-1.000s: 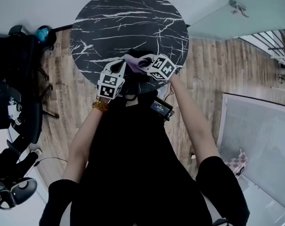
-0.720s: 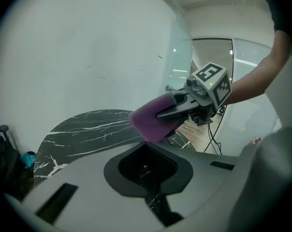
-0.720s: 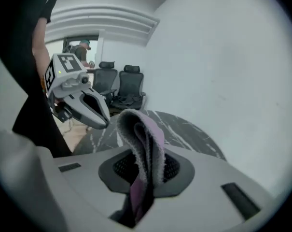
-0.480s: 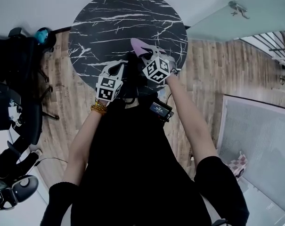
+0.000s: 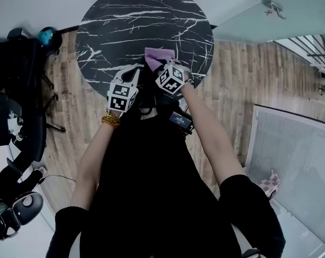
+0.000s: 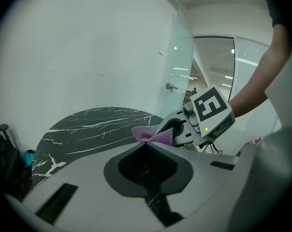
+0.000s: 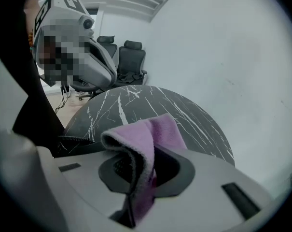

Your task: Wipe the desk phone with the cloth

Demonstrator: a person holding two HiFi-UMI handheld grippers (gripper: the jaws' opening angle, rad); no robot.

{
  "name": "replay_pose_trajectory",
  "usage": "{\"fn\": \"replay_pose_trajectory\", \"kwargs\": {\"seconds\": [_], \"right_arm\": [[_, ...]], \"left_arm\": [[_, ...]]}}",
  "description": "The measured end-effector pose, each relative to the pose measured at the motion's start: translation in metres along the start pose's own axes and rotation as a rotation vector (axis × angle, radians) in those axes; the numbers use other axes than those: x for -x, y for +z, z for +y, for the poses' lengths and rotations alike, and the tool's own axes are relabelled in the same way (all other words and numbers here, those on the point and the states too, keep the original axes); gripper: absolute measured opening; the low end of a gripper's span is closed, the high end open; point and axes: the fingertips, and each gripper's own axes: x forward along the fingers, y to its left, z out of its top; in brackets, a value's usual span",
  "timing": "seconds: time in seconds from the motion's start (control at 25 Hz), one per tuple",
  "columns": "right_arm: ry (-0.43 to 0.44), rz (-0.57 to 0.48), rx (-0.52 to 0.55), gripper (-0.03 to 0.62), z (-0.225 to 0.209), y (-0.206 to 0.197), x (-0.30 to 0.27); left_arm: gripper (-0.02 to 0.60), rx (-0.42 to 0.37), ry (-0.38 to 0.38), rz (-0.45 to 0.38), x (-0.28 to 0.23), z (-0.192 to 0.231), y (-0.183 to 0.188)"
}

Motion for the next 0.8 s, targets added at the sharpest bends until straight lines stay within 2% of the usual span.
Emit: {"fn": "replay_pose_trajectory", "kwargs": {"seconds": [0.12, 0.6, 0.8], "right_arm": [[0.022, -0.011, -0.039, 0.06, 0.004, -0.002, 0.0], [0.067, 0.009, -0.084, 0.059, 0.02, -0.009, -0.002], [0.048, 0.017, -0.118, 0.06, 0.019, -0.006, -0.003]], "left_arm": [[0.014, 0.003, 0.004, 0.002, 0.001, 0.003, -0.002], [0.014, 0.003, -0.012, 0.0, 0.003, 0.006, -0.003], [0.014, -0.006, -0.025, 0.005, 0.001, 0.006, -0.004]]}}
